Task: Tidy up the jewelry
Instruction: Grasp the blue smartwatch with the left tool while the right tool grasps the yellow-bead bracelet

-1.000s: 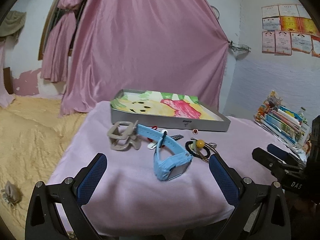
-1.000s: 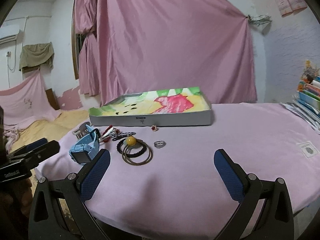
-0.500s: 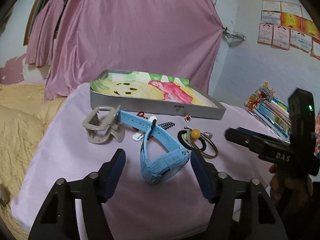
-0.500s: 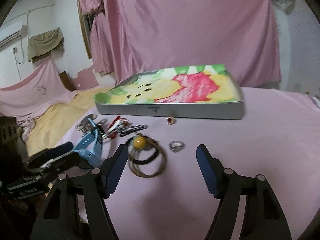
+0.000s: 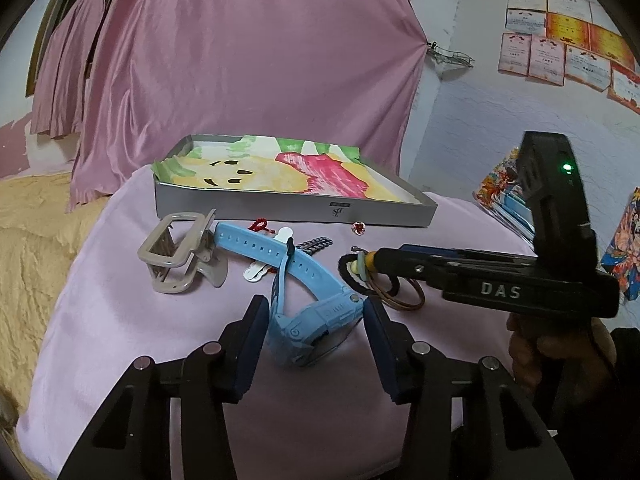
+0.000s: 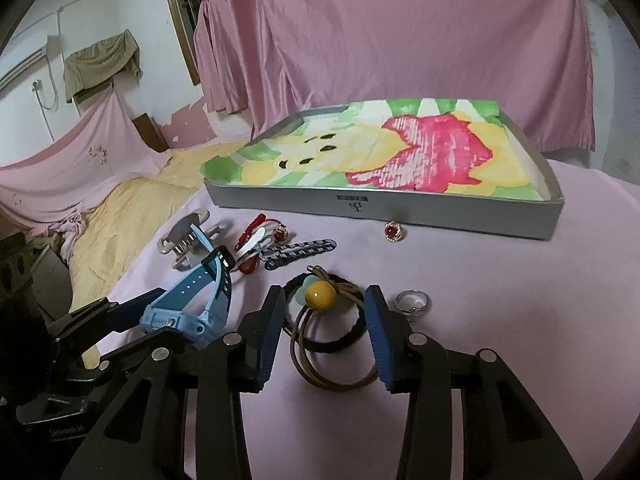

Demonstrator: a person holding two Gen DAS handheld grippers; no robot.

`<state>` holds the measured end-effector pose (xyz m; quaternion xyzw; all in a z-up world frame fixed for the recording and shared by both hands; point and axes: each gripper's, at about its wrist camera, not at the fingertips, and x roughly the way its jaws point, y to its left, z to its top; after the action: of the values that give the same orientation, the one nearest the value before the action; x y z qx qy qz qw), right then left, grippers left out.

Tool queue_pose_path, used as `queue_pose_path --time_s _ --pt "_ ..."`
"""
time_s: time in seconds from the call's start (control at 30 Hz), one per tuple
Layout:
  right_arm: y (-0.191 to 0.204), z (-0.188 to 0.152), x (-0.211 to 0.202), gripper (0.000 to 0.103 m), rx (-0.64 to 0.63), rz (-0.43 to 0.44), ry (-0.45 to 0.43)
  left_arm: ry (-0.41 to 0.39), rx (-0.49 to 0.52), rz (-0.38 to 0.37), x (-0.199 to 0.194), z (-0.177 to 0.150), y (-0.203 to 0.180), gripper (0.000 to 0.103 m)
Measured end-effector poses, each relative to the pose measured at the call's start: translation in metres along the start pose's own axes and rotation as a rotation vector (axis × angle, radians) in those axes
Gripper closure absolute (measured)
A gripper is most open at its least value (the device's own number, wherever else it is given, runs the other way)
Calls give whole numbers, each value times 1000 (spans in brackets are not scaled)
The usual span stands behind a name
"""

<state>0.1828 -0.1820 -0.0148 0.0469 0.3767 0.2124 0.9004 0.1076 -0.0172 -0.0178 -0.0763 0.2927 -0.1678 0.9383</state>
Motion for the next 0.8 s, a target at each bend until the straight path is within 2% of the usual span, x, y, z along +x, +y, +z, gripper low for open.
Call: queue_pose_path --time_s 0.27,0.37,0.63,0.77,0.8 --pt "-5 3 10 66 37 13 18 24 19 -12 -2 1 1 57" --pt "-5 4 12 73 38 6 20 44 50 -9 -1 -1 -2 57" --pt "-3 4 13 73 22 -6 22 75 96 -18 1 -4 -11 71" --pt "-1 4 12 85 15 -15 18 74 96 -17 2 -5 -13 74" --pt "0 3 12 85 12 -9 20 73 96 -17 2 -5 -13 75"
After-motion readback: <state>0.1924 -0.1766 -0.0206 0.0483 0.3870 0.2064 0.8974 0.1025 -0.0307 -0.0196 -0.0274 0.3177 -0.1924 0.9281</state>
